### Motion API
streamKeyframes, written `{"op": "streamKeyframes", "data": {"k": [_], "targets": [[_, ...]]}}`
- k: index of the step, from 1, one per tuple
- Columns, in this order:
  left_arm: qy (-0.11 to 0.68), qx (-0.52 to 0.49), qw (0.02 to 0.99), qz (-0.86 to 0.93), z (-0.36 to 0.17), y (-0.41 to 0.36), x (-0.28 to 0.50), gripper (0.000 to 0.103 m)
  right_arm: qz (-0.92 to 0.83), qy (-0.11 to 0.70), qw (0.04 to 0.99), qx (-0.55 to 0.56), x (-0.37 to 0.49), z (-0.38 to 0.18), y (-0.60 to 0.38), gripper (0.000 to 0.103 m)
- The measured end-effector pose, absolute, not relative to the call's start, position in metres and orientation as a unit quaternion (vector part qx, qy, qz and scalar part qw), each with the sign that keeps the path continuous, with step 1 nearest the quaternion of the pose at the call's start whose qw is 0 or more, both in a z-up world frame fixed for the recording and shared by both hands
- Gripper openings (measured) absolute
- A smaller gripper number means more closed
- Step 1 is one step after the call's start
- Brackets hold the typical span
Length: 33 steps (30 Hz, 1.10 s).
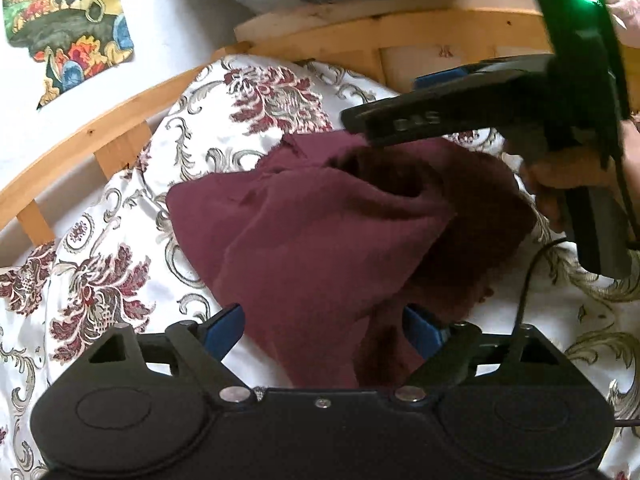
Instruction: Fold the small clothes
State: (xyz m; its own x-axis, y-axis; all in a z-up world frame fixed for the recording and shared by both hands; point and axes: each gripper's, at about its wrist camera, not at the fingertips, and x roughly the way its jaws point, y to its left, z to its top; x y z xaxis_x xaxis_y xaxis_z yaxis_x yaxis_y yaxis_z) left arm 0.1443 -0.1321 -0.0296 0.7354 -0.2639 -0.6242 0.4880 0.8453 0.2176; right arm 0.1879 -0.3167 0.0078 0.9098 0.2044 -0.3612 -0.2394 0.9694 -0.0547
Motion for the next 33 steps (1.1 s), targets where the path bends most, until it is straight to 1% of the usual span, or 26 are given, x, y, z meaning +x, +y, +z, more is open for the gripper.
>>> {"op": "streamKeyframes", "data": {"k": [1, 2, 3, 4, 5, 7, 8, 10, 12, 17, 18, 19, 21, 27, 29, 31, 33], "targets": [[0.304, 0.188, 0.911, -0.206, -0.031, -0.132, 0.145, 0.083, 0.121, 0.193, 0.973, -0.039, 0.192, 0.006, -0.315, 0.076], [0.308, 0.188, 0.91, -0.205, -0.032, -0.131, 0.146, 0.082, 0.13, 0.205, 0.97, -0.024, 0.196, 0.004, -0.314, 0.073], [0.311, 0.188, 0.909, -0.205, -0.033, -0.13, 0.146, 0.079, 0.136, 0.217, 0.967, -0.01, 0.2, 0.002, -0.314, 0.065], [0.315, 0.187, 0.908, -0.203, -0.035, -0.13, 0.147, 0.075, 0.14, 0.227, 0.964, -0.001, 0.203, 0.0, -0.313, 0.061], [0.319, 0.185, 0.908, -0.201, -0.035, -0.129, 0.148, 0.073, 0.143, 0.238, 0.961, 0.007, 0.207, -0.002, -0.313, 0.059], [0.325, 0.184, 0.906, -0.199, -0.036, -0.129, 0.149, 0.063, 0.147, 0.254, 0.956, 0.02, 0.212, -0.006, -0.314, 0.049], [0.328, 0.184, 0.905, -0.199, -0.037, -0.129, 0.149, 0.061, 0.149, 0.261, 0.953, 0.027, 0.216, -0.008, -0.315, 0.046], [0.331, 0.187, 0.904, -0.198, -0.038, -0.13, 0.149, 0.057, 0.155, 0.276, 0.948, 0.036, 0.217, -0.012, -0.316, 0.032], [0.331, 0.188, 0.903, -0.198, -0.037, -0.13, 0.149, 0.055, 0.16, 0.293, 0.941, 0.043, 0.219, -0.016, -0.315, 0.027], [0.335, 0.182, 0.904, -0.194, -0.037, -0.131, 0.15, 0.052, 0.163, 0.305, 0.935, 0.072, 0.222, -0.017, -0.321, 0.026], [0.335, 0.182, 0.904, -0.193, -0.037, -0.132, 0.15, 0.05, 0.162, 0.305, 0.935, 0.081, 0.222, -0.017, -0.322, 0.02], [0.335, 0.184, 0.904, -0.191, -0.037, -0.132, 0.15, 0.047, 0.159, 0.302, 0.936, 0.09, 0.222, -0.017, -0.324, 0.01], [0.334, 0.185, 0.904, -0.191, -0.037, -0.132, 0.15, 0.043, 0.148, 0.281, 0.944, 0.094, 0.217, -0.015, -0.326, 0.007], [0.333, 0.171, 0.906, -0.198, -0.032, -0.128, 0.152, 0.038, 0.107, 0.217, 0.969, 0.045, 0.197, 0.009, -0.327, 0.006], [0.328, 0.176, 0.906, -0.203, -0.032, -0.128, 0.15, 0.038, 0.095, 0.219, 0.97, 0.038, 0.191, 0.012, -0.33, 0.006], [0.324, 0.183, 0.905, -0.206, -0.032, -0.129, 0.148, 0.037, 0.088, 0.239, 0.966, 0.03, 0.188, 0.008, -0.333, 0.006], [0.322, 0.191, 0.904, -0.207, -0.034, -0.13, 0.146, 0.037, 0.092, 0.263, 0.959, 0.048, 0.189, -0.001, -0.34, 0.006]]}}
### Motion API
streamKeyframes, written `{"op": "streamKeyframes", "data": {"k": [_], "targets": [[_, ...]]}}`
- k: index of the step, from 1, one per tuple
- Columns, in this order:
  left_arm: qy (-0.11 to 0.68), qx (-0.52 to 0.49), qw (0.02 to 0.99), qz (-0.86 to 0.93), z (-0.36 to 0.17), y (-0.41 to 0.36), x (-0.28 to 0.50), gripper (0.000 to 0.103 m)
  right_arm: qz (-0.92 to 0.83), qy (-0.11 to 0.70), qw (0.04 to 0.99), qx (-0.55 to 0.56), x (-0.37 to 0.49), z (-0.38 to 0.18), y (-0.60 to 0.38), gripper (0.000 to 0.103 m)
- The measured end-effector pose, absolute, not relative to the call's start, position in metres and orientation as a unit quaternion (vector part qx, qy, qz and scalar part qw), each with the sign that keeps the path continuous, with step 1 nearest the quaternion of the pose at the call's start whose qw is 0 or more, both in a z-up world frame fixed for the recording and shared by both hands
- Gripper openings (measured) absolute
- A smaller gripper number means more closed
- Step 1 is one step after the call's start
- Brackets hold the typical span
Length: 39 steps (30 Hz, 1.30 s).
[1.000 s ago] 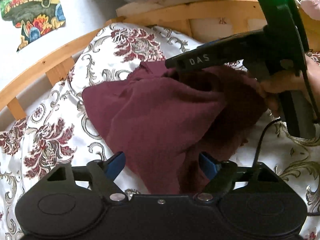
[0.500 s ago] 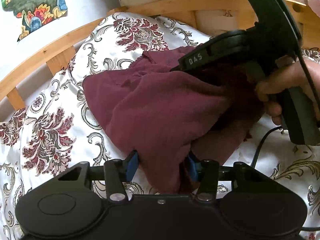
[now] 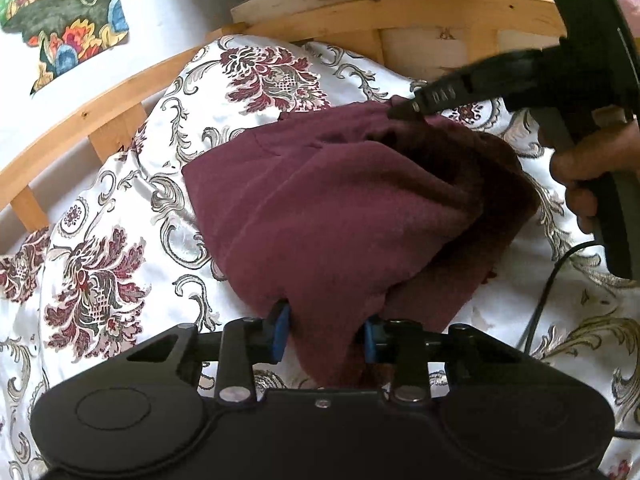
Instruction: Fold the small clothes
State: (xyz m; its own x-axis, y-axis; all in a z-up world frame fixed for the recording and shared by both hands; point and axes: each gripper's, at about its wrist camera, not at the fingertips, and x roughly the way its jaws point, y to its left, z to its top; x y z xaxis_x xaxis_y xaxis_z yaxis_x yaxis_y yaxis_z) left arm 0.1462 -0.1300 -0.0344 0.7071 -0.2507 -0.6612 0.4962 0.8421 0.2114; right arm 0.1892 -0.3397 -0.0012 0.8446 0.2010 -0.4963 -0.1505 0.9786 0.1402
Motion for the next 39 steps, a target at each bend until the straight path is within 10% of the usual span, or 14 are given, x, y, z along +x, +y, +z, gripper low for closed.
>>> {"op": "streamKeyframes", "data": {"k": [5, 12, 20, 24, 39], "targets": [[0.321, 0.195, 0.904, -0.206, -0.036, -0.131, 0.145, 0.036, 0.105, 0.268, 0.95, 0.121, 0.195, -0.006, -0.356, 0.008], [0.327, 0.195, 0.901, -0.205, -0.037, -0.13, 0.145, 0.036, 0.112, 0.27, 0.943, 0.159, 0.228, -0.009, -0.363, 0.042], [0.33, 0.202, 0.899, -0.205, -0.039, -0.132, 0.146, 0.034, 0.114, 0.301, 0.938, 0.128, 0.241, -0.022, -0.348, 0.041], [0.328, 0.199, 0.901, -0.201, -0.038, -0.131, 0.145, 0.032, 0.122, 0.287, 0.942, 0.122, 0.236, -0.019, -0.348, 0.014], [0.271, 0.23, 0.903, -0.24, -0.028, -0.162, 0.129, 0.029, 0.055, 0.212, 0.975, 0.035, 0.208, 0.015, -0.368, 0.012]]}}
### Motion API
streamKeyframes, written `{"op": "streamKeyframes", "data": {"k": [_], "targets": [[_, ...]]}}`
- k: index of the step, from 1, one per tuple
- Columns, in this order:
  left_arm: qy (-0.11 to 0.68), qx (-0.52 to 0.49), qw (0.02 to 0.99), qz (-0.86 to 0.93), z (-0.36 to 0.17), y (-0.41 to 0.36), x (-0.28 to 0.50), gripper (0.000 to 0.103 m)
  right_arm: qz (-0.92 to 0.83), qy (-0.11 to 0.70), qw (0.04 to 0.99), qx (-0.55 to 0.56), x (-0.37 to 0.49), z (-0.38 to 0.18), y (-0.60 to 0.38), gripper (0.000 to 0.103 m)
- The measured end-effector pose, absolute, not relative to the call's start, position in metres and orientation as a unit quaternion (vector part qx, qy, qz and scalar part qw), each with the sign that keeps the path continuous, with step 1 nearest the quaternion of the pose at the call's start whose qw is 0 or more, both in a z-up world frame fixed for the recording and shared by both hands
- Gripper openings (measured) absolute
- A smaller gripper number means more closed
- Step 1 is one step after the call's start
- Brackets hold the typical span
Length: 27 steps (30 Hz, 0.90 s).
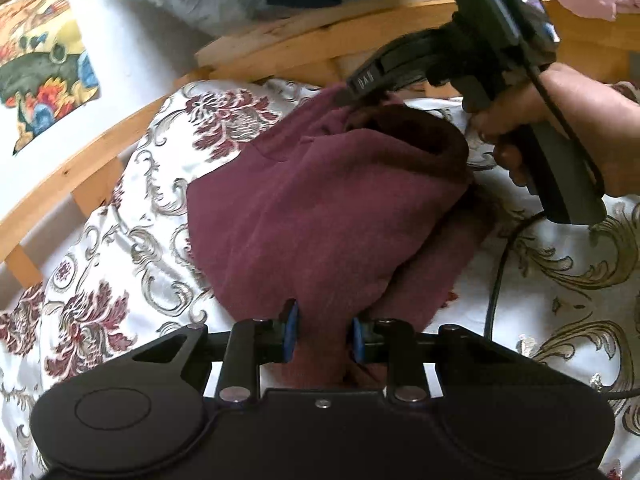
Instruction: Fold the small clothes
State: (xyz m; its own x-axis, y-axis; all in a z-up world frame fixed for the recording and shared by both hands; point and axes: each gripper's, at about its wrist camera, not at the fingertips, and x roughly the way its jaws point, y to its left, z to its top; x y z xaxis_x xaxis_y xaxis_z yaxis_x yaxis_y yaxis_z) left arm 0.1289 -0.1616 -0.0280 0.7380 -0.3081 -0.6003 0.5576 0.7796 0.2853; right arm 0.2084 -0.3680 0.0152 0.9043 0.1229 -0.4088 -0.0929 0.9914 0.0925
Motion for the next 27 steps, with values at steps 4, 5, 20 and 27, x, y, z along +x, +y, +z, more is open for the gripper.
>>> {"op": "streamKeyframes", "data": {"k": [4, 5, 20, 27], "targets": [[0.278, 0.231, 0.9, -0.244, -0.032, -0.163, 0.129, 0.03, 0.048, 0.235, 0.969, 0.054, 0.211, 0.005, -0.379, 0.012], [0.279, 0.23, 0.899, -0.245, -0.033, -0.162, 0.129, 0.03, 0.046, 0.238, 0.969, 0.051, 0.209, 0.004, -0.38, 0.012], [0.307, 0.134, 0.897, -0.289, -0.023, -0.135, 0.129, 0.071, 0.01, 0.265, 0.964, 0.001, 0.186, -0.005, -0.376, 0.013], [0.321, 0.035, 0.911, -0.258, -0.013, -0.102, 0.145, 0.082, 0.006, 0.264, 0.964, 0.02, 0.182, -0.003, -0.381, 0.014]]}}
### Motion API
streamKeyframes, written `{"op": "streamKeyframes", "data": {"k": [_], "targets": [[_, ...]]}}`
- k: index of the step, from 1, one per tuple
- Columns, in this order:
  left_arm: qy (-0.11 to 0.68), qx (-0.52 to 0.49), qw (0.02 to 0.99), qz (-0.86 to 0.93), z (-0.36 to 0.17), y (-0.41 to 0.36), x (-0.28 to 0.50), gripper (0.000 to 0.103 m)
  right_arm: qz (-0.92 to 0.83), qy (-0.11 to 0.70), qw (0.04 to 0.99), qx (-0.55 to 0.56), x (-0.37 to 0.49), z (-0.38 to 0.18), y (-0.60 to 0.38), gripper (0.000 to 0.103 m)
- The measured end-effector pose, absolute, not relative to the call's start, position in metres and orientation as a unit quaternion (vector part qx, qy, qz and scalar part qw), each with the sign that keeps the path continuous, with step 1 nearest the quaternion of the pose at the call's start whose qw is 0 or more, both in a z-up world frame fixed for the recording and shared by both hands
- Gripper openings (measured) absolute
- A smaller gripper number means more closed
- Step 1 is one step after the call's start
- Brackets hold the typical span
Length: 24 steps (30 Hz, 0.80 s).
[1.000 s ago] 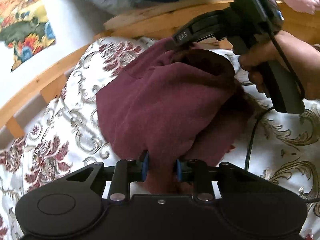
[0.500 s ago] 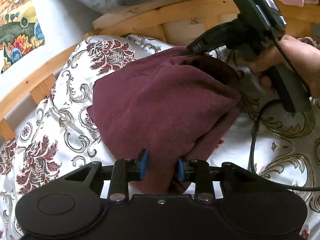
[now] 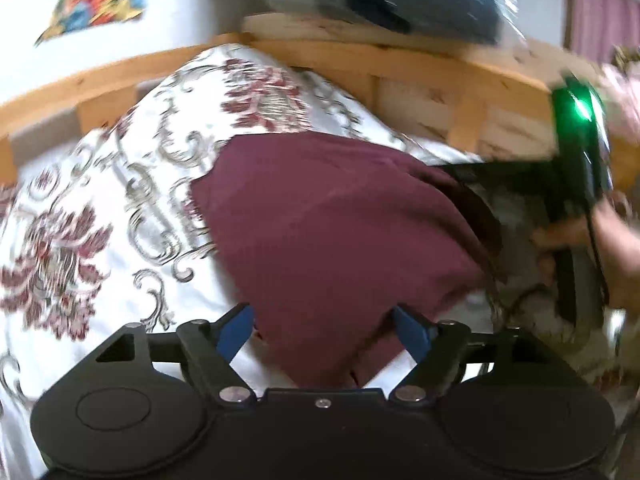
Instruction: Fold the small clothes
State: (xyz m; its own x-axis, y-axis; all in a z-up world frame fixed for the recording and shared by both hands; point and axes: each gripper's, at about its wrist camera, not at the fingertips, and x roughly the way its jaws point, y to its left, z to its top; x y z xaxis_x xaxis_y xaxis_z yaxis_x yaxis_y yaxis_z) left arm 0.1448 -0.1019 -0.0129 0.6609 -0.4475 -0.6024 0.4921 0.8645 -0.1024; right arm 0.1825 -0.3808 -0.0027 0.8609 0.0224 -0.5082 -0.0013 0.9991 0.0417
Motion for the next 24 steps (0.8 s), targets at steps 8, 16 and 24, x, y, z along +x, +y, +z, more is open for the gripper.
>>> {"op": "streamKeyframes", "data": {"k": [8, 16, 24], "targets": [[0.368, -0.076, 0.908, -0.186, -0.014, -0.083, 0.18, 0.092, 0.017, 0.196, 0.978, 0.075, 0.166, 0.016, -0.393, 0.062], [0.443, -0.139, 0.868, -0.173, -0.038, -0.079, 0.193, 0.101, 0.083, 0.26, 0.962, 0.021, 0.176, 0.008, -0.369, 0.095], [0.473, -0.159, 0.853, -0.154, -0.055, -0.08, 0.195, 0.102, 0.077, 0.322, 0.943, 0.028, 0.187, -0.016, -0.372, 0.102]]}}
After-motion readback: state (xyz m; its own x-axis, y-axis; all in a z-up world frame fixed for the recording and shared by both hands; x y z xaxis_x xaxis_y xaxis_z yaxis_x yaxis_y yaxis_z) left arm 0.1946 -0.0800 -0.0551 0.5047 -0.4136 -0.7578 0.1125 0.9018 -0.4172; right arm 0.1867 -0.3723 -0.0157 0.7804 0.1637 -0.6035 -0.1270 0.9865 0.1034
